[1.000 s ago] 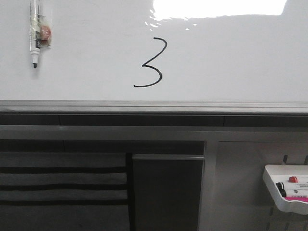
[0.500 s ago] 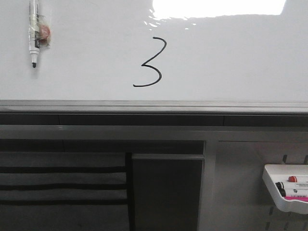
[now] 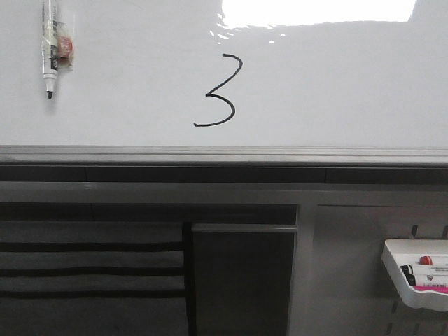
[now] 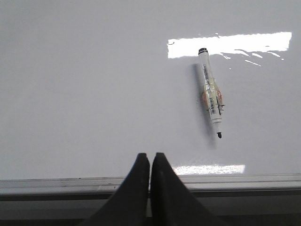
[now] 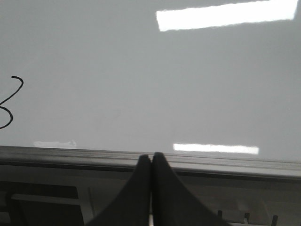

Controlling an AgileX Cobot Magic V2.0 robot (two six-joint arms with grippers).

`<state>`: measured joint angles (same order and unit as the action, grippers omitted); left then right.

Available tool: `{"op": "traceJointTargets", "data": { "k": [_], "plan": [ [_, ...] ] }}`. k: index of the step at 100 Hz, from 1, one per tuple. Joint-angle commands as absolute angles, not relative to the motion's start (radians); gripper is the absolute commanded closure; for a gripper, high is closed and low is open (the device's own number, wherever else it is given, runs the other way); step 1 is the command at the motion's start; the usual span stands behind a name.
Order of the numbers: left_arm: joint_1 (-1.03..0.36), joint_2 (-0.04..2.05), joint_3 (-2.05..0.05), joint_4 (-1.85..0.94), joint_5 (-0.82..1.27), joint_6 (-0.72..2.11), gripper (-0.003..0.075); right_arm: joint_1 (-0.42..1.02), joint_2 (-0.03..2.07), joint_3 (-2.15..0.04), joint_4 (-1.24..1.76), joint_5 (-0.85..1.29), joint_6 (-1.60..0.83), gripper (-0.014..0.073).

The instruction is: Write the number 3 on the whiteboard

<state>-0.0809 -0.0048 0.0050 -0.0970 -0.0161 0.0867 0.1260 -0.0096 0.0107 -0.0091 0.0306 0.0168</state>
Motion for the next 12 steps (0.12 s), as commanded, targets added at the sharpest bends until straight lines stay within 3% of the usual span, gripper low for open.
{"op": "traceJointTargets", "data": {
  "k": [1,12],
  "plan": [
    [-0.076,-0.032,0.013,-0.096,-0.09,0.078,0.0741,0.122,-0.025,0.037,-0.018,-0.042,0.007,0.0662],
    [-0.076,-0.032,0.013,-0.096,-0.09,0.078,0.0741,0.122,-0.025,0.037,-0.018,-0.038,0.007,0.0662]
  ]
}}
